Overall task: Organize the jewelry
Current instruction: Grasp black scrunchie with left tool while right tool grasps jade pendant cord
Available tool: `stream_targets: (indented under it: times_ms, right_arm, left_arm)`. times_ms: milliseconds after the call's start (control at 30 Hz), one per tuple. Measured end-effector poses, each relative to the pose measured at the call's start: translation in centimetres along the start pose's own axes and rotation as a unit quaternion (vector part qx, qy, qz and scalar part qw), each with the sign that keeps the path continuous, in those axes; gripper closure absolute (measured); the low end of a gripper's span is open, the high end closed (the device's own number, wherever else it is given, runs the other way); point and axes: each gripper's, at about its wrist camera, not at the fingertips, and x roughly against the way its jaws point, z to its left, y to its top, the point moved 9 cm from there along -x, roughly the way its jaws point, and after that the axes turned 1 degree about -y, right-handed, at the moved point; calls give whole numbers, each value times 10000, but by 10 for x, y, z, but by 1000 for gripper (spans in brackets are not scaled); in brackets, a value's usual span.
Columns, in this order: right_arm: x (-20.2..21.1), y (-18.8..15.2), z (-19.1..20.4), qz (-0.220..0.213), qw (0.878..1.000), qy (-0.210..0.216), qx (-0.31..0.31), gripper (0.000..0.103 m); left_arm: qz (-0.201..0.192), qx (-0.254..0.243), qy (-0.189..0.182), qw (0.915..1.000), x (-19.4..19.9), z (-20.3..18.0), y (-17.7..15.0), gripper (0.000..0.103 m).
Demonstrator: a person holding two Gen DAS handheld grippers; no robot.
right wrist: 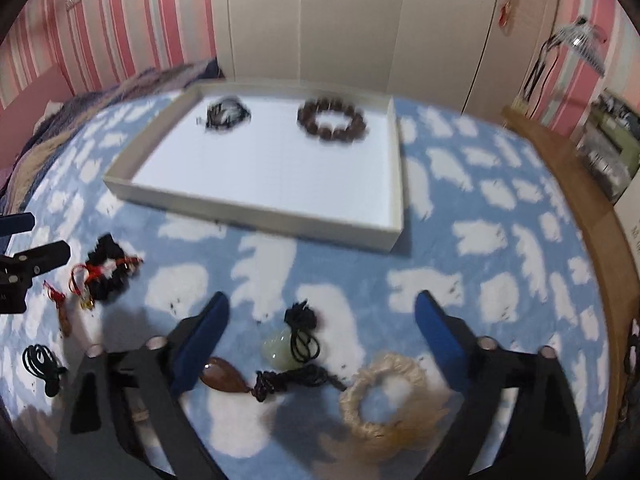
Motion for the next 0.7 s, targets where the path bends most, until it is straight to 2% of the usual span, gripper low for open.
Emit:
stream_targets:
  times_ms: [100,267,367,433,700]
  right_arm:
    - [-11,-5,2,259,9996,102,5,27]
    - [-23,-8,1,474,9986,199,-104,37]
    - [-32,-10,3,609,9977,254,-122,49]
    - [-35,-11,4,659,9974,271,-130,49]
    - [-36,-8,-3,627,9975,242,-223,49]
  left_arm:
    - [192,29,-109,9998,-12,3,-3,3]
    - [257,-43,-108,9996,-27,4,1,5]
    - [257,-115,-169,9995,-33,2,5,13]
    - [292,-161,-227,9992,-37,-1,6,19]
    - [248,-304,-176,9991,-40,1,13,23]
